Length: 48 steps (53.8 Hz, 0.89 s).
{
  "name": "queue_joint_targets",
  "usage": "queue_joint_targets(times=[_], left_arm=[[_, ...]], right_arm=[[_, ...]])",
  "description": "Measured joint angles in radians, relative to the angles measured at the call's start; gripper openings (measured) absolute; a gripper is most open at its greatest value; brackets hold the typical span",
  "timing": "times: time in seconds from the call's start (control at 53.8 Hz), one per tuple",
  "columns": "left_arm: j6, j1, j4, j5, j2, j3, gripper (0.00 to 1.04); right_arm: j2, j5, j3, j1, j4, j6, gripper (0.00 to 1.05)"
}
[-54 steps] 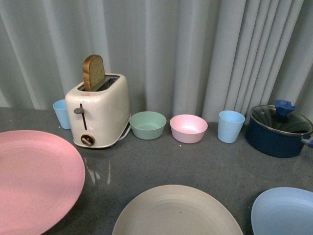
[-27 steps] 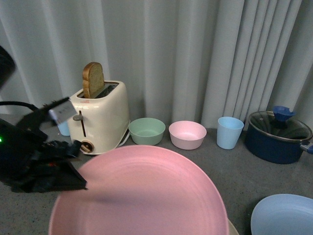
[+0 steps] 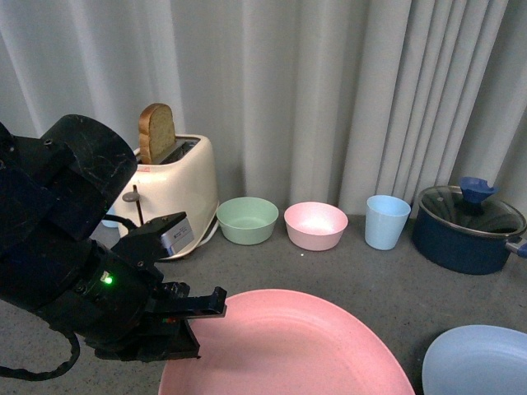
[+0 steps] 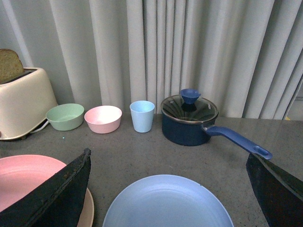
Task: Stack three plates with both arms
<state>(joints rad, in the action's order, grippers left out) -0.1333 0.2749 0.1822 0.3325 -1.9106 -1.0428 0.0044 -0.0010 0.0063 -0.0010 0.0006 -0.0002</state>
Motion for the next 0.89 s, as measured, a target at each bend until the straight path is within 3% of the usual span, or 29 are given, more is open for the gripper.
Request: queue_joint_targets(times=[0.483, 0.893], left_arm=[[-0.003, 0.013, 0.002, -0.028, -0.062, -0.044, 0.04], [0.006, -0.055, -0.070, -0.042, 0.017, -0.028, 0.67]], right_arm=[[0.000, 0.000, 0.000, 0.000, 0.000, 0.000, 0.97], [0.000, 0.000, 0.000, 0.000, 0.000, 0.000, 0.97]])
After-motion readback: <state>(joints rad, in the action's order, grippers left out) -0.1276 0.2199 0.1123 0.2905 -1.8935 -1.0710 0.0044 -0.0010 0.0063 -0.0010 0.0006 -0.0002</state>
